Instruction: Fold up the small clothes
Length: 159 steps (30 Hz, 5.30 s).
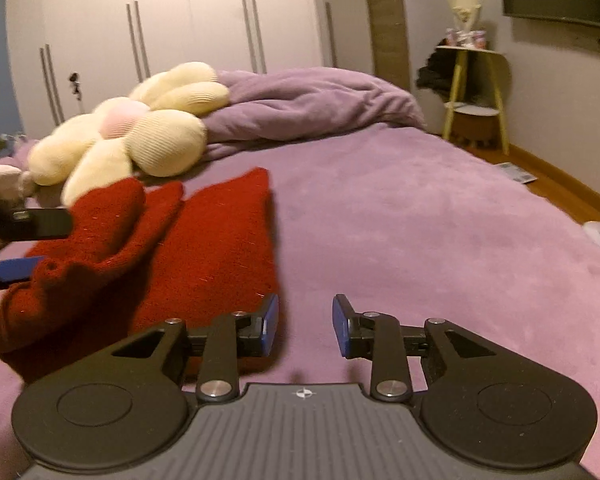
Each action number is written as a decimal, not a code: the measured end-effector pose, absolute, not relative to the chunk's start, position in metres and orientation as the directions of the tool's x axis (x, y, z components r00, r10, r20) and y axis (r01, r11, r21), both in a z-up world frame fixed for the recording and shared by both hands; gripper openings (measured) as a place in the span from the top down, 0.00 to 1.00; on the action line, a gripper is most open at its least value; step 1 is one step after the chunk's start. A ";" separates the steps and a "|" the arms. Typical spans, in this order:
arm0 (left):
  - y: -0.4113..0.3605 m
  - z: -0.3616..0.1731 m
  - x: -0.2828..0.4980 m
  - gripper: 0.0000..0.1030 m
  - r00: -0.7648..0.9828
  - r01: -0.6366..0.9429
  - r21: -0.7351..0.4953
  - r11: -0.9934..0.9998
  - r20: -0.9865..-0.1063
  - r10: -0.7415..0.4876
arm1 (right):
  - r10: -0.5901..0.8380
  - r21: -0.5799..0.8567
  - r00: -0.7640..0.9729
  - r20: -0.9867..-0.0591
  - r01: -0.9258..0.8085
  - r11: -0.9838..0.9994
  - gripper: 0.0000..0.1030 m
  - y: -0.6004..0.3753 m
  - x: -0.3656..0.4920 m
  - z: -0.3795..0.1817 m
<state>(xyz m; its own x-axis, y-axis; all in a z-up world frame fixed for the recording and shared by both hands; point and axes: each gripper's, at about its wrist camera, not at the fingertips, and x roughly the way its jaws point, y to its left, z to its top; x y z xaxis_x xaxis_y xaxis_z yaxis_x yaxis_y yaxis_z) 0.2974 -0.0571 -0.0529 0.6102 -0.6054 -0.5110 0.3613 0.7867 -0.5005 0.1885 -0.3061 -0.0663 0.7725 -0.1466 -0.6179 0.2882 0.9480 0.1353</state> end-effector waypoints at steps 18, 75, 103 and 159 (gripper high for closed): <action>0.041 -0.103 0.314 0.09 0.637 -0.009 -0.579 0.815 -0.632 -0.441 | 0.438 0.531 0.634 -0.638 -0.050 0.846 0.81 -0.228 0.335 -0.073; -0.042 -0.117 0.271 0.09 0.562 0.083 -0.376 0.923 -0.747 -0.355 | -0.009 0.141 0.787 -0.617 0.122 0.983 0.36 -0.324 0.279 -0.085; -0.005 -0.090 0.249 0.07 0.573 -0.053 -0.250 0.967 -0.800 -0.176 | 0.050 0.047 0.817 -0.575 -0.028 0.998 0.82 -0.258 0.267 -0.049; 0.064 -0.081 0.294 0.35 0.591 -0.002 -0.709 0.705 -0.570 -0.571 | 0.806 0.928 0.484 -0.341 0.036 0.370 0.50 -0.300 0.297 -0.140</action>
